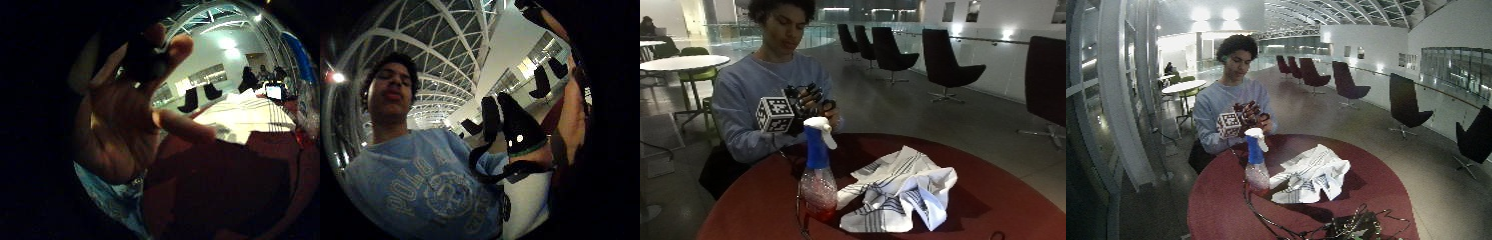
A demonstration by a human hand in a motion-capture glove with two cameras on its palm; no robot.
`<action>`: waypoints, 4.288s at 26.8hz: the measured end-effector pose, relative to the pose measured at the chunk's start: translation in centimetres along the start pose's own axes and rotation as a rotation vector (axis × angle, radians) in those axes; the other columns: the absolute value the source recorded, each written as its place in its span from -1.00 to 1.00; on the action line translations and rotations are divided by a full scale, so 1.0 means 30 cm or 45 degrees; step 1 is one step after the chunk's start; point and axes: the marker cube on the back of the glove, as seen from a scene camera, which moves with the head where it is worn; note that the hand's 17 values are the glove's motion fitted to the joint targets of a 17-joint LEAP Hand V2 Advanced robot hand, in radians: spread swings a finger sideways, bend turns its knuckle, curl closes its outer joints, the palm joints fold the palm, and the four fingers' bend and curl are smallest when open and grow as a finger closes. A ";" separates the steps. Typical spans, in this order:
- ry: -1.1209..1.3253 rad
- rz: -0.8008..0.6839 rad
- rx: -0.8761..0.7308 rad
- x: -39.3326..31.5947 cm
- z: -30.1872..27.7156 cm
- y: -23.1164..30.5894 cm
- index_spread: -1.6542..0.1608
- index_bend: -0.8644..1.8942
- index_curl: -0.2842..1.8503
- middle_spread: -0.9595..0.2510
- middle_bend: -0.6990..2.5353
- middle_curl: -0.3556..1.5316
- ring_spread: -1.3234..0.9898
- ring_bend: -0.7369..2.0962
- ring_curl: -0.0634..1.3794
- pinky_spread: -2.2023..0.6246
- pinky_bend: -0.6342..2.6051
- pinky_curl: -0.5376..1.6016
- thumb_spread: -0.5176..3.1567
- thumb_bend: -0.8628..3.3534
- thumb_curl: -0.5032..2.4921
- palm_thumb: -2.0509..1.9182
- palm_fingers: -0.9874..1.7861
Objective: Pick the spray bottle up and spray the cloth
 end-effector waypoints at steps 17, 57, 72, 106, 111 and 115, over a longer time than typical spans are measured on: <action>-0.638 0.237 0.193 0.034 -0.060 0.027 0.41 -0.19 -0.50 0.55 -0.38 -0.40 0.16 -0.27 -0.68 0.74 -0.50 -0.37 -0.14 -0.46 -0.52 0.31 -0.01; 0.524 0.861 0.168 0.716 -0.583 -0.184 0.40 -0.31 -0.47 0.59 -0.42 -0.27 0.18 -0.24 -0.54 0.75 -0.46 -0.25 -0.12 -0.56 -0.41 0.38 0.04; 0.621 0.879 0.235 0.802 -0.511 -0.222 0.44 -0.33 -0.54 0.52 -0.36 -0.23 0.13 -0.11 -0.47 0.72 -0.38 -0.20 -0.17 -0.58 -0.39 0.44 0.32; 0.976 1.307 -1.220 0.700 -0.266 -0.569 0.52 -0.31 -0.52 0.47 -0.43 -0.18 0.09 -0.09 -0.40 0.59 -0.38 -0.16 -0.32 -0.60 -0.27 0.54 0.45; 0.960 1.367 -1.325 0.695 -0.236 -0.549 0.52 -0.31 -0.52 0.47 -0.44 -0.18 0.09 -0.10 -0.40 0.59 -0.38 -0.16 -0.33 -0.60 -0.26 0.54 0.45; 0.940 1.386 -1.369 0.695 -0.224 -0.545 0.52 -0.32 -0.53 0.47 -0.44 -0.18 0.09 -0.10 -0.40 0.59 -0.38 -0.16 -0.33 -0.60 -0.25 0.53 0.45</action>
